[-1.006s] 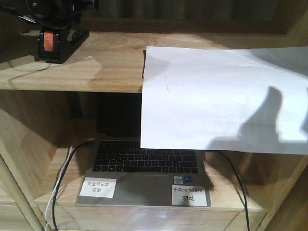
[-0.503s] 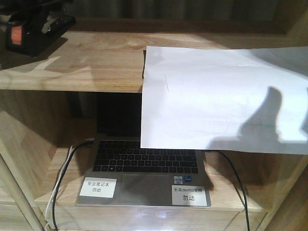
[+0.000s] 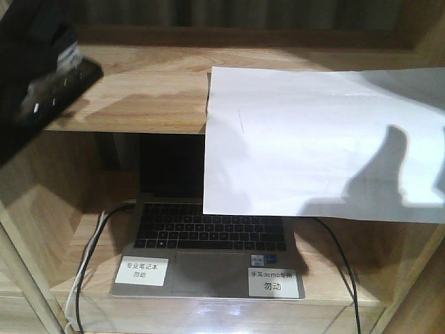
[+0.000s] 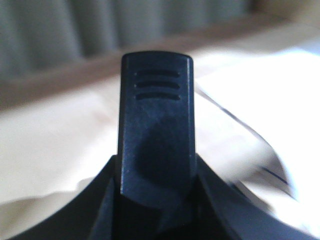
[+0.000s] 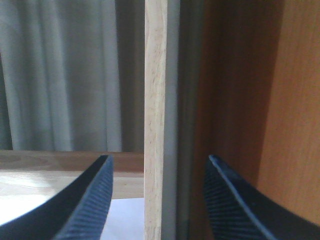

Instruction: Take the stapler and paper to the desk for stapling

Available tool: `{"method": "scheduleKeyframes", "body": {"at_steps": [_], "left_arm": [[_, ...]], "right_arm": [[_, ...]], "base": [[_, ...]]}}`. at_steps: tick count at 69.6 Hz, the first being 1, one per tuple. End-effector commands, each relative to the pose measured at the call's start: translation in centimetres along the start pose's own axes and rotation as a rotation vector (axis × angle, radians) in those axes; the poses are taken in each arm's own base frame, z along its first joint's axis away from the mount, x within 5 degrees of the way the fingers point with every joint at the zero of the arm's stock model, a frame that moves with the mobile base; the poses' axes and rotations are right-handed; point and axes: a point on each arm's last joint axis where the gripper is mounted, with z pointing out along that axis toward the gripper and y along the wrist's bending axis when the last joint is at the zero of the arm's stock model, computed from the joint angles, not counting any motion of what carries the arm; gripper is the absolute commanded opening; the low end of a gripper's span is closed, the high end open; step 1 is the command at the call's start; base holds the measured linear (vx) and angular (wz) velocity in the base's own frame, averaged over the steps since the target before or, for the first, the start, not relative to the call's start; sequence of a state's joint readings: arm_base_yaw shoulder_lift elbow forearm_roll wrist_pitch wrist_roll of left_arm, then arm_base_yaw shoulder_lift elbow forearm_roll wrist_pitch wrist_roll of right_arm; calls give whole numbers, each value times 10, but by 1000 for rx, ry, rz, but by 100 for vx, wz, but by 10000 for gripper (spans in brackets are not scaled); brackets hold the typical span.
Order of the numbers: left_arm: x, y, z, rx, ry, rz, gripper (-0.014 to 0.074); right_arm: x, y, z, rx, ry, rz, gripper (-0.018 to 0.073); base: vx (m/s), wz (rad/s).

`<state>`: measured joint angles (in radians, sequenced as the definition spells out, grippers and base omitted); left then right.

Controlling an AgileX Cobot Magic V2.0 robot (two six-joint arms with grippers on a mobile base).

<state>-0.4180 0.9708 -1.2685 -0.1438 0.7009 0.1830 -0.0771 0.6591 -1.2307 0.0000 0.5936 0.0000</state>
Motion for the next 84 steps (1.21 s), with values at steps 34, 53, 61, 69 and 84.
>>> {"method": "scheduleKeyframes", "body": {"at_steps": [34, 53, 61, 69, 84], "left_arm": [[92, -21, -69, 79, -192, -3, -8], [123, -26, -97, 74, -266, 7, -8], [131, -28, -107, 76, -292, 13, -8], [135, -29, -117, 77, -323, 20, -8], [137, -30, -122, 76, -338, 24, -7]], "right_arm": [[-13, 0, 0, 3, -91, 0, 388], [-13, 0, 0, 3, -91, 0, 388], [-13, 0, 0, 3, -91, 0, 388], [-13, 0, 0, 3, -91, 0, 388], [-13, 0, 0, 3, -91, 0, 388]], "base": [[0, 0], [0, 0], [0, 0], [0, 0], [0, 0]]}}
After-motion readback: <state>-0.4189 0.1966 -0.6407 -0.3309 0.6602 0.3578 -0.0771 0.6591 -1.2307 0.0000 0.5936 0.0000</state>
